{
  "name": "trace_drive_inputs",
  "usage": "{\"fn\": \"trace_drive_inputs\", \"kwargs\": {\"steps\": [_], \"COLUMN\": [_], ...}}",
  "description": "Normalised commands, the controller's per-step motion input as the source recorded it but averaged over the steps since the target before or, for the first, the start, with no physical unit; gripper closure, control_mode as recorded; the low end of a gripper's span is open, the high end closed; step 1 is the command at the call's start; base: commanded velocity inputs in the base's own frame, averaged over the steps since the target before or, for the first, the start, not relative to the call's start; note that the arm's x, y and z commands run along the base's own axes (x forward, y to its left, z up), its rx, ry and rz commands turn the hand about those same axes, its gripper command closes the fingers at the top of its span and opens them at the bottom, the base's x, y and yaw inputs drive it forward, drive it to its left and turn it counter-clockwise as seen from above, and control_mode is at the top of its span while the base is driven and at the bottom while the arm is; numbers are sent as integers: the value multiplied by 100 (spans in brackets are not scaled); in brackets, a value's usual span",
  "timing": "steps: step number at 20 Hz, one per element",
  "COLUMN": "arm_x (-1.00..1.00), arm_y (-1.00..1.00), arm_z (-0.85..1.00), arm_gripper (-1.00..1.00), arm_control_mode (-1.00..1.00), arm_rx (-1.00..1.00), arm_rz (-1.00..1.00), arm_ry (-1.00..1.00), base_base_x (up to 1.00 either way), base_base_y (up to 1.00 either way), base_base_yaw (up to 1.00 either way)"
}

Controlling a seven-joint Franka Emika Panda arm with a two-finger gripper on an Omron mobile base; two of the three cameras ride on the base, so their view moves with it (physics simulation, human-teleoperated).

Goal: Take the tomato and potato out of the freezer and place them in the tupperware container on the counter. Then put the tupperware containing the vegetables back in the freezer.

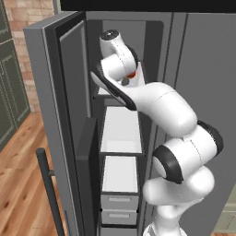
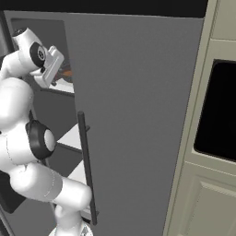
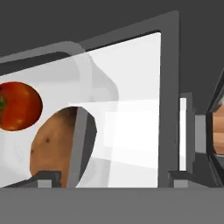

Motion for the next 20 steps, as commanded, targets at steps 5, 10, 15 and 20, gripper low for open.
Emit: {"fn": "trace_drive_inputs", "kwargs": {"steps": [5, 10, 15, 20], "arm_x": [-82, -100, -100, -100], "arm_y": [-21, -44, -56, -45], "arm_z": [20, 30, 24, 18], "arm_gripper": [-100, -100, -100, -100], "arm_control_mode": [-100, -100, -100, -100], "arm_rx": [2, 9, 10, 2], "arm_rz": [2, 11, 17, 16], "arm_ry": [-15, -10, -1, 0], "base_base_x": [0, 0, 0, 0], "base_base_y": [0, 0, 0, 0], "base_base_yaw": [0, 0, 0, 0]}}
